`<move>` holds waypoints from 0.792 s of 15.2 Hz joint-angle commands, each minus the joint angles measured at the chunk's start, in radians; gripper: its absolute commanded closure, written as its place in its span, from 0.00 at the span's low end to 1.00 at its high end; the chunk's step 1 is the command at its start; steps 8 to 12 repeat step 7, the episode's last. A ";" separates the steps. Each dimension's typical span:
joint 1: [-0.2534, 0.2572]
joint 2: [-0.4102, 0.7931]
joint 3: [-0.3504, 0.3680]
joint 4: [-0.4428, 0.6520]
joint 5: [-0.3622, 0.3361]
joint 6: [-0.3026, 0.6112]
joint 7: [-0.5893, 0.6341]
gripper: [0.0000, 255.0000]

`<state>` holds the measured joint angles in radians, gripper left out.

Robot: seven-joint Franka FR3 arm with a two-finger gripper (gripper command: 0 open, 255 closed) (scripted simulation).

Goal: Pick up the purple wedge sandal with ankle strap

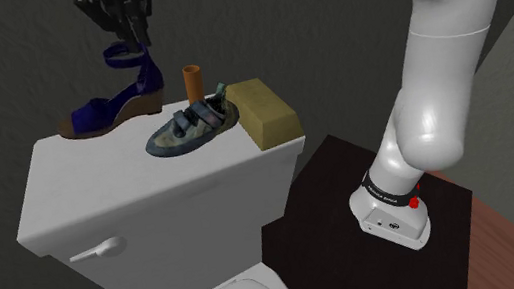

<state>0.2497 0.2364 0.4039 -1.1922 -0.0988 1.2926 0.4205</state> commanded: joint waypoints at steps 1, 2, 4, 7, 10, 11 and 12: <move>0.004 0.014 -0.002 0.058 -0.011 -0.029 0.003 1.00; 0.009 0.026 -0.001 0.089 -0.016 -0.049 0.005 1.00; 0.020 0.052 0.001 0.155 -0.027 -0.091 0.008 1.00; 0.028 0.069 0.001 0.197 -0.035 -0.116 0.010 1.00; 0.028 0.069 0.001 0.197 -0.035 -0.116 0.010 1.00; 0.028 0.069 0.001 0.197 -0.035 -0.116 0.010 1.00; 0.028 0.069 0.001 0.197 -0.035 -0.116 0.010 1.00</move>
